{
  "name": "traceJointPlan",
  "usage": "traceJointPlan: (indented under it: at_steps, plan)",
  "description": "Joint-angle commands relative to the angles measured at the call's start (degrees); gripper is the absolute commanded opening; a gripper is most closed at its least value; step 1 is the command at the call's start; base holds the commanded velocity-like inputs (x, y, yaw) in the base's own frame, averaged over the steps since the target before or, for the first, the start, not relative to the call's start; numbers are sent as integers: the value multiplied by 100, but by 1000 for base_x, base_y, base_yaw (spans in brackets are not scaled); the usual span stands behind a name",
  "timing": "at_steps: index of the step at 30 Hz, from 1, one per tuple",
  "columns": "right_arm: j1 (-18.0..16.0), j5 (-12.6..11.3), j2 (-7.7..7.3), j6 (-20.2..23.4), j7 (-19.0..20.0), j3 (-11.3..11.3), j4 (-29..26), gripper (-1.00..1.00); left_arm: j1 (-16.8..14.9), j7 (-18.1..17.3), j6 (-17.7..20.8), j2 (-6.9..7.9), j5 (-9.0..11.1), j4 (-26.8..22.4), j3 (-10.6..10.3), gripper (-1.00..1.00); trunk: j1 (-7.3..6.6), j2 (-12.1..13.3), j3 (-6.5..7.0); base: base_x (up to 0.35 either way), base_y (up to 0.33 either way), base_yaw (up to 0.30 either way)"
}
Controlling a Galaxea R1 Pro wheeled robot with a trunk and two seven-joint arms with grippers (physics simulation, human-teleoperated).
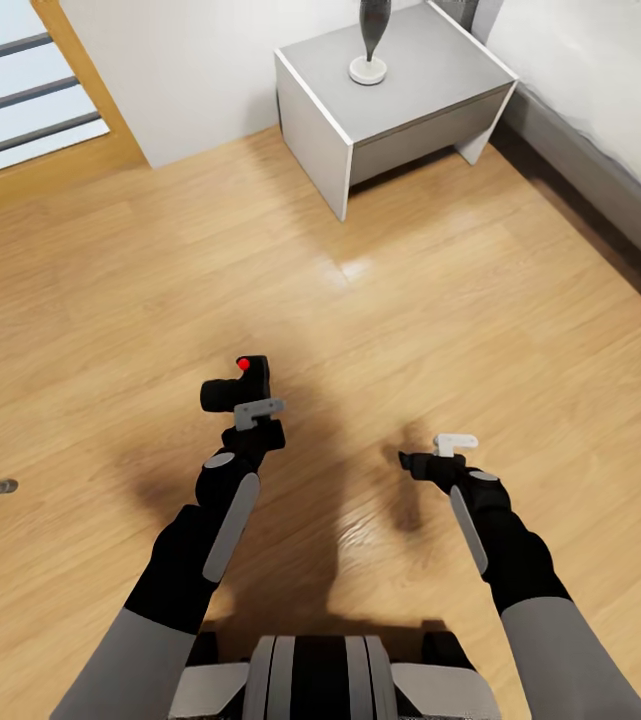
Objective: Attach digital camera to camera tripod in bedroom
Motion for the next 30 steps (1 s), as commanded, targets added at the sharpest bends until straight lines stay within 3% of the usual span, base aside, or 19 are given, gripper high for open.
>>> traceJointPlan:
  at_steps: [1,11,30]
  plan:
    - [-1,-12,4,113,23,-18,-50,100,-3,43,22,4,47,-6,-9,-100,-23,40,16,0,0,0]
    - [-1,10,6,252,21,-22,-119,100,-3,38,22,7,49,4,-9,-100,-243,441,215,0,0,0]
    - [-1,8,15,261,3,-22,-116,100,-3,43,22,7,52,26,-9,-100,-660,1203,719,0,0,0]
